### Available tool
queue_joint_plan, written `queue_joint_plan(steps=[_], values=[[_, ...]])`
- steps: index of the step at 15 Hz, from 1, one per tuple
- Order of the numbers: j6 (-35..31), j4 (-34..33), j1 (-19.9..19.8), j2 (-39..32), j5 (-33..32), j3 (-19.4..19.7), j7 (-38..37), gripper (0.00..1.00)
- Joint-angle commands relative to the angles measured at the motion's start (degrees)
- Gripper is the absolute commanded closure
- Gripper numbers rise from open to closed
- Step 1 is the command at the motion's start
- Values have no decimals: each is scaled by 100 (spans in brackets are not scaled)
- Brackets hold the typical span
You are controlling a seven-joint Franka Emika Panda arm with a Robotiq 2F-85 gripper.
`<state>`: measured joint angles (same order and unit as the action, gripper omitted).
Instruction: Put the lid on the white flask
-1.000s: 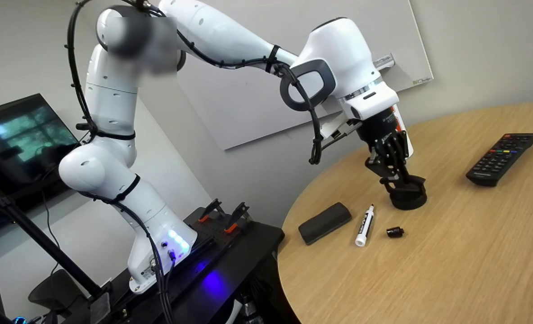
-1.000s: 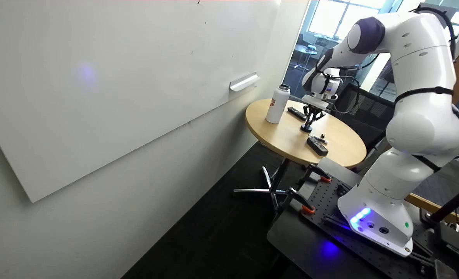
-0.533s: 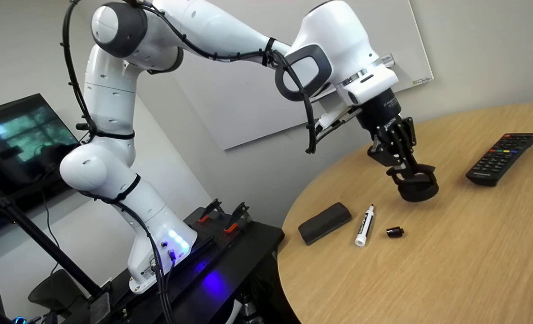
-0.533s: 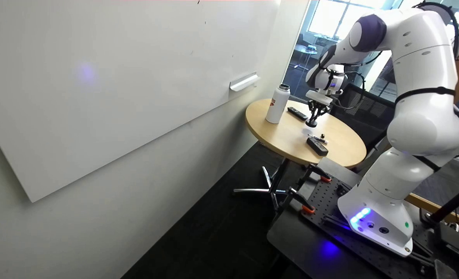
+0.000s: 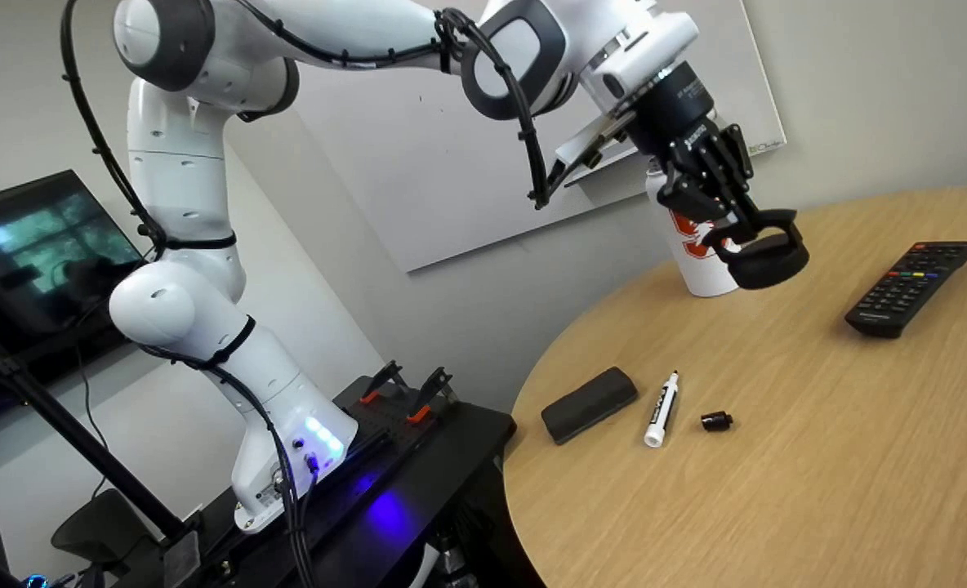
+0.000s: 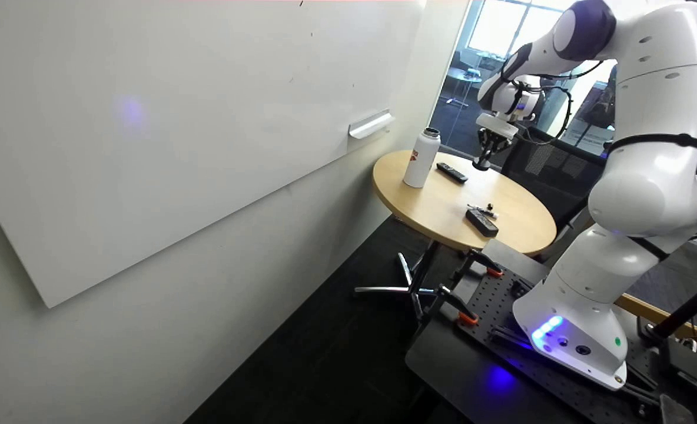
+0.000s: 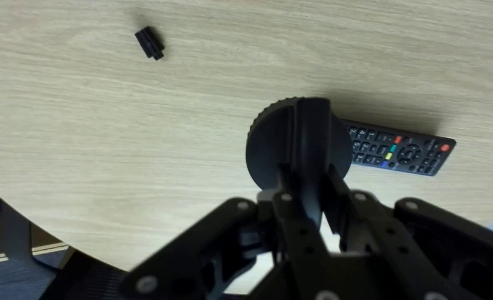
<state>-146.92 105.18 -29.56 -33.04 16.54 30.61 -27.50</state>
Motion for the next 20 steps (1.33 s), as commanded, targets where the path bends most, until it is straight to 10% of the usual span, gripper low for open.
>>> queue_joint_plan(steps=[1, 11, 12, 20], values=[[307, 390, 79, 928, -294, -48, 374, 95], [1571, 70, 81, 1699, -355, -590, 1521, 95], [1607, 65, 95, 1735, -353, -615, 1545, 80], [1564, 38, 80, 1750, -240, -665, 1583, 95]])
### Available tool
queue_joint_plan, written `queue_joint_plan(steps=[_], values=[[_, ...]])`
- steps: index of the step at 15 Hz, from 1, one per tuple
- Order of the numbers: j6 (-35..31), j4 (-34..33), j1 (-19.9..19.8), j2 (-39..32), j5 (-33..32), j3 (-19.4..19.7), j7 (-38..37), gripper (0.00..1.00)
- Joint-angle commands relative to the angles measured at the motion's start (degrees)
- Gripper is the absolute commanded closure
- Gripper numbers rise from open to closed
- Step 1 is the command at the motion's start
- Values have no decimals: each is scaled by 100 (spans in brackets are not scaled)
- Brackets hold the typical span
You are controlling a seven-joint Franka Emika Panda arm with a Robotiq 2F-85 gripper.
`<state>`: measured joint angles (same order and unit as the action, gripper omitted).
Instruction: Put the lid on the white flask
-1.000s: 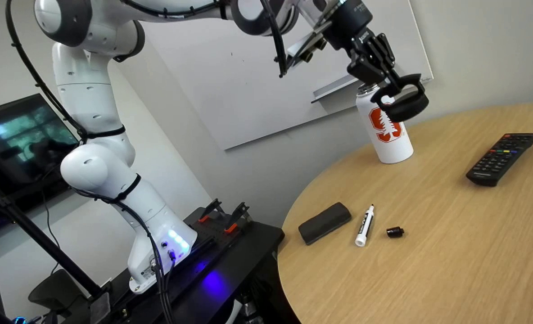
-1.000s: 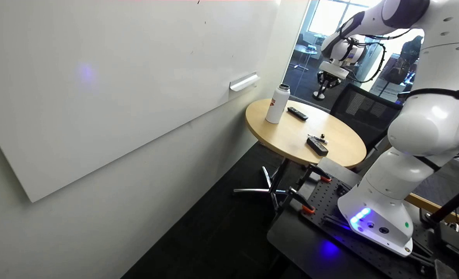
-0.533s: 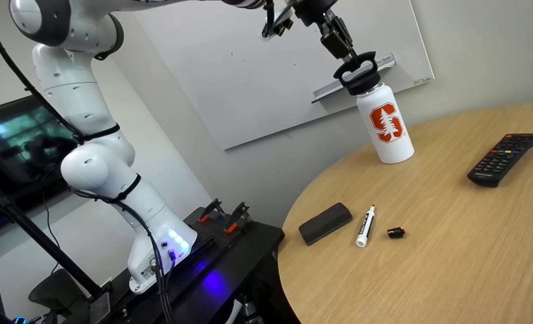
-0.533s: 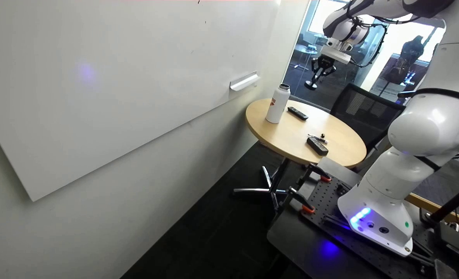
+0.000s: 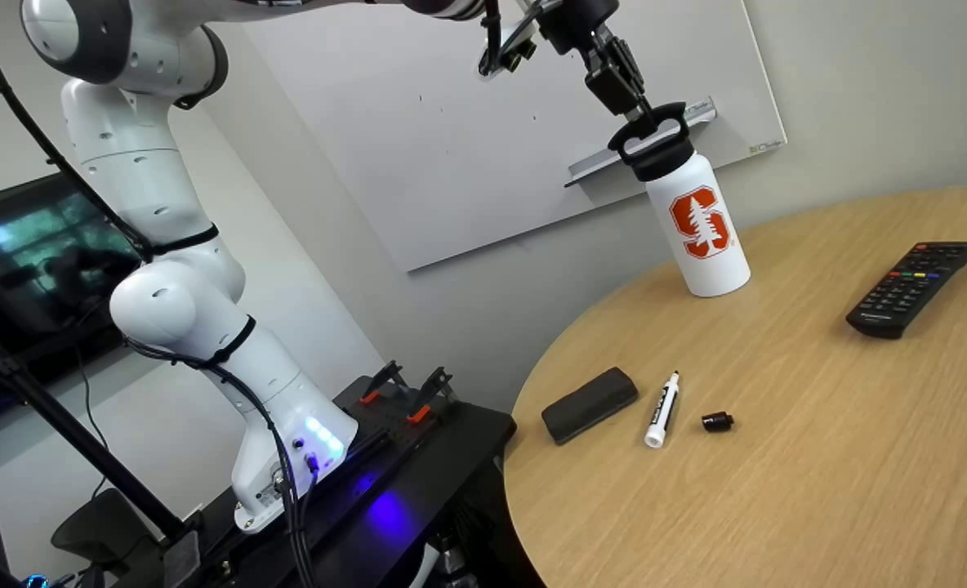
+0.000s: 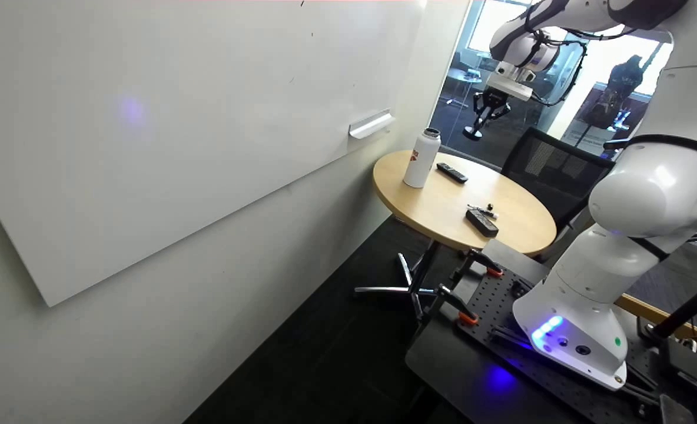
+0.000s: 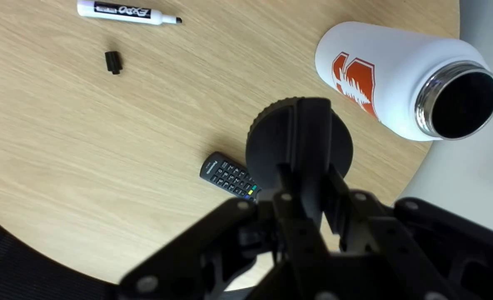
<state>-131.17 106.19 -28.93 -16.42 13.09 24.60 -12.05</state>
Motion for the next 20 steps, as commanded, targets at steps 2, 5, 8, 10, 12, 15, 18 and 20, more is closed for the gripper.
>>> queue_joint_plan(steps=[2, 5, 8, 10, 12, 15, 18, 20], values=[[-86, -106, 86, 171, 61, -106, 76, 95], [-183, -253, 179, 201, 18, -168, 61, 95], [-134, -418, 262, 173, -33, -219, 22, 95], [-82, -514, 300, 130, -9, -247, 32, 95], [-74, -587, 308, 87, 58, -294, 81, 95], [-85, -647, 327, 30, 73, -370, 90, 95], [-65, -645, 374, -36, -15, -402, 85, 95], [-47, -674, 386, -119, -27, -421, 91, 95]])
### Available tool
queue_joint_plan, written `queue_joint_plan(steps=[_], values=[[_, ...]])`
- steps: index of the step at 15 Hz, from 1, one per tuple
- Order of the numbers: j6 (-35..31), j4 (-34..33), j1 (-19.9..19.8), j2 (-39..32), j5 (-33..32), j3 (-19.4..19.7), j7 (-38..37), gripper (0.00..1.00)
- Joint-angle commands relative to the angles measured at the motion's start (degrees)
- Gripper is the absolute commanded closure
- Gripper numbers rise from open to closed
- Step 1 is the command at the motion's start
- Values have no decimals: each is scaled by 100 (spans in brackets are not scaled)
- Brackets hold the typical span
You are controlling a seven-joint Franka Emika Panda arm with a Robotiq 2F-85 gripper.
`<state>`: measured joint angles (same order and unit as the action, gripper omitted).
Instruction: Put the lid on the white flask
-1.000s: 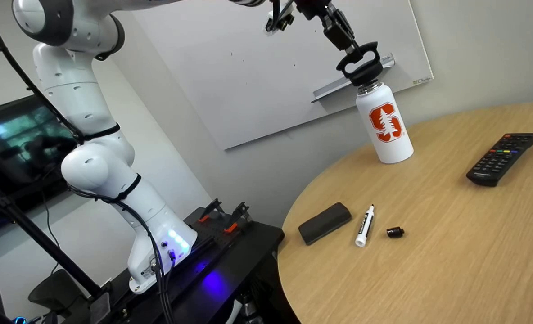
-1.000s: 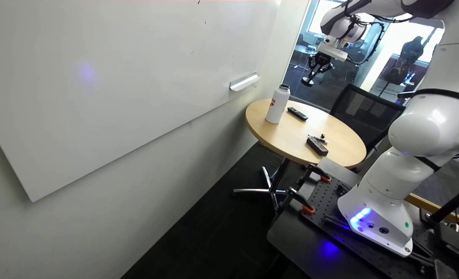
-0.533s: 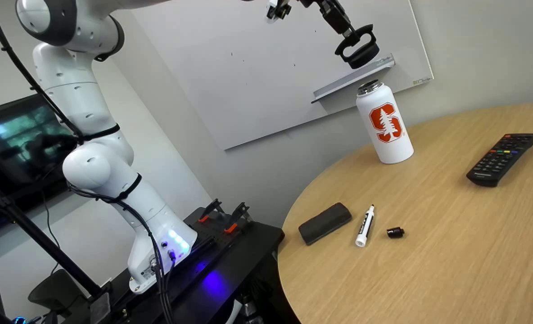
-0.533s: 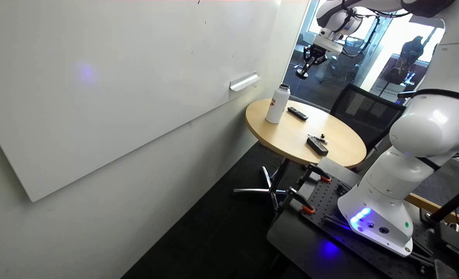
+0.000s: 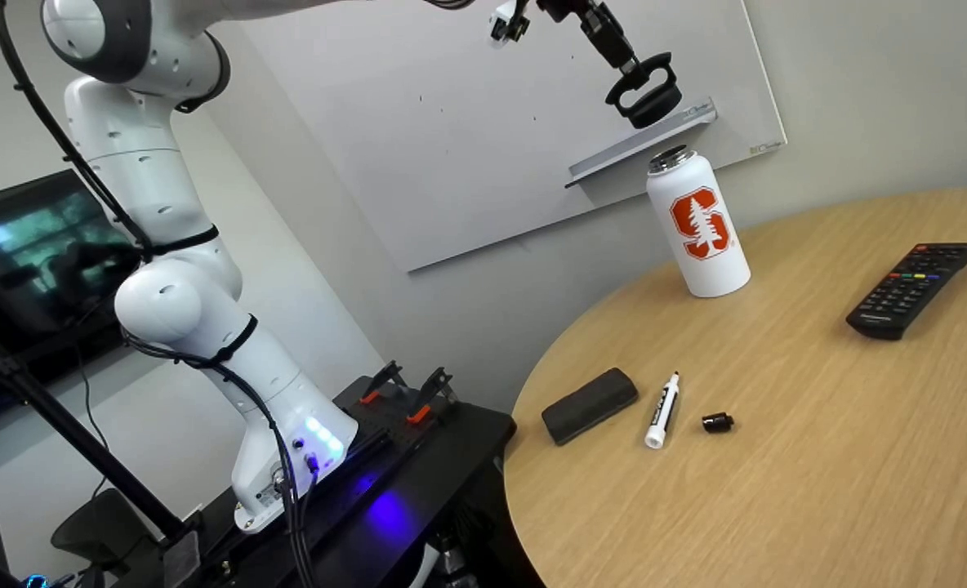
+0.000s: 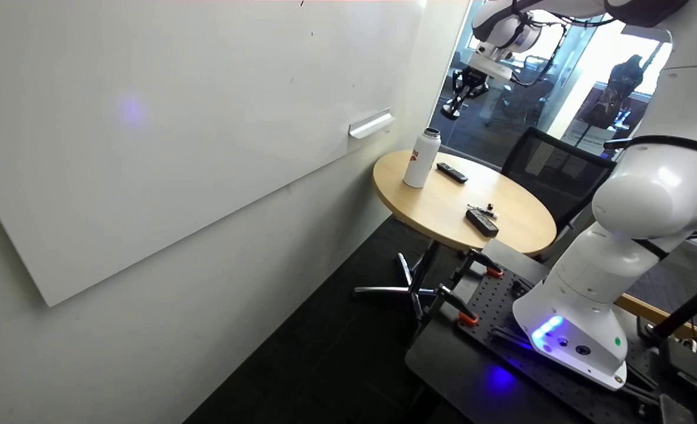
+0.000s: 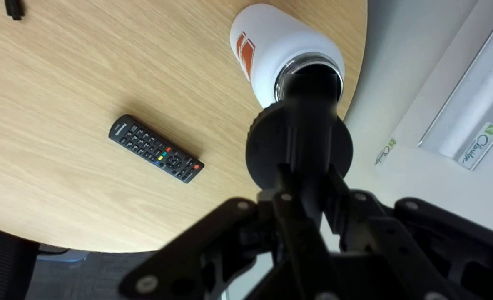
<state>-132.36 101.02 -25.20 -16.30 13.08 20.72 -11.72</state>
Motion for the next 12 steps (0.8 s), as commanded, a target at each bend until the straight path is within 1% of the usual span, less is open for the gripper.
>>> queue_joint_plan(steps=[1, 7, 12], values=[[68, -171, 10, -182, -5, -50, 83, 95], [76, -364, -52, -519, 125, -143, 120, 95], [99, -527, -70, -697, 107, -159, 103, 95]])
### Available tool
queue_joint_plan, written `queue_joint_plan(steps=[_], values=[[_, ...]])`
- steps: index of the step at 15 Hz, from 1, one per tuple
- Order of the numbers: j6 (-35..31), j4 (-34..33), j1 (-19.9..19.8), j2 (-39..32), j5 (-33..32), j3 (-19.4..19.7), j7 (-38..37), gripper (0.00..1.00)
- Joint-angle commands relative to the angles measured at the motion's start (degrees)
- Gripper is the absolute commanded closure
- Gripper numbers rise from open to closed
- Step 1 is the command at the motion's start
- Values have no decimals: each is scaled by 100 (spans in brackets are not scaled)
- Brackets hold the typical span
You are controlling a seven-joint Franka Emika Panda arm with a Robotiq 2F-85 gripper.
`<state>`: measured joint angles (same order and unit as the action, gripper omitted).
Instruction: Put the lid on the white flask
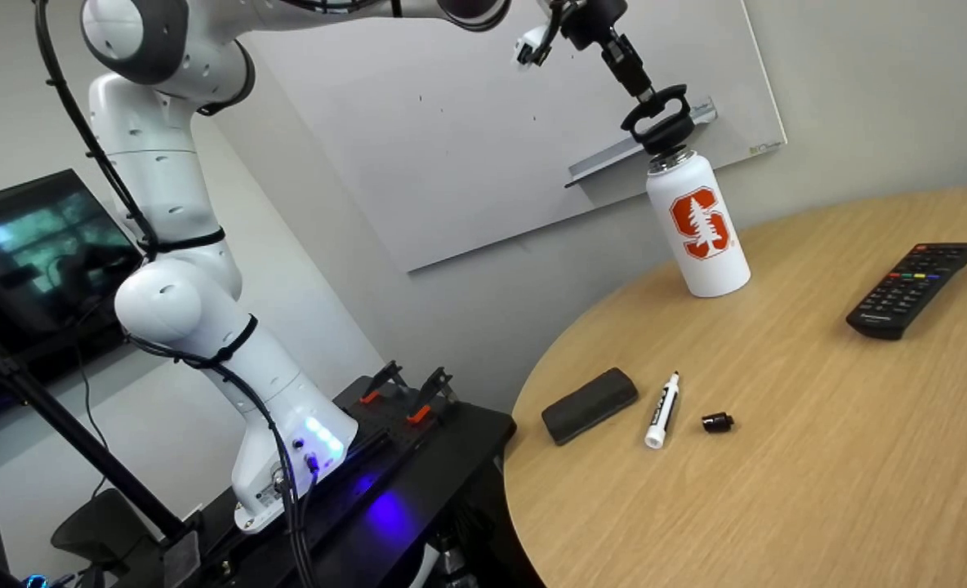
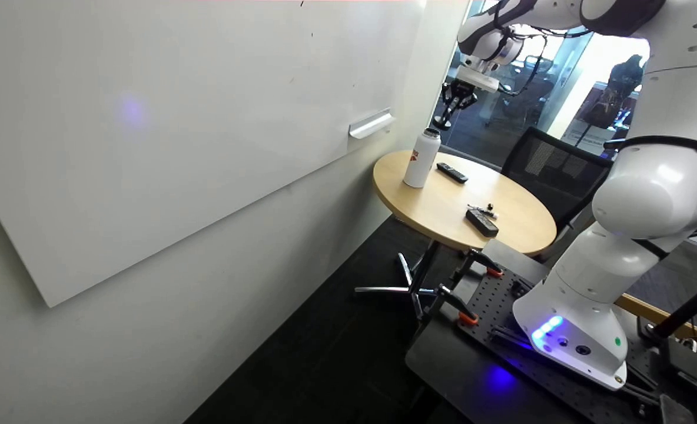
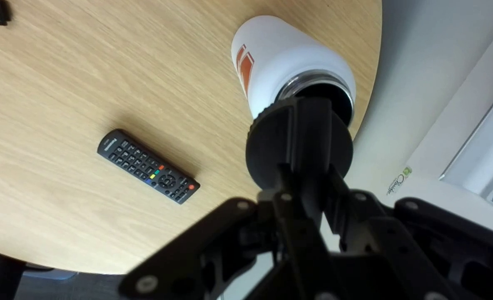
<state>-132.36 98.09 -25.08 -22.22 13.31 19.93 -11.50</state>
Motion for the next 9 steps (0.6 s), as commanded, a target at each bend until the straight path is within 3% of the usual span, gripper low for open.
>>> queue_joint_plan(steps=[1, 9], values=[[103, -259, -82, -125, 79, -82, 78, 95], [202, -341, -92, -175, 108, -152, 135, 95]])
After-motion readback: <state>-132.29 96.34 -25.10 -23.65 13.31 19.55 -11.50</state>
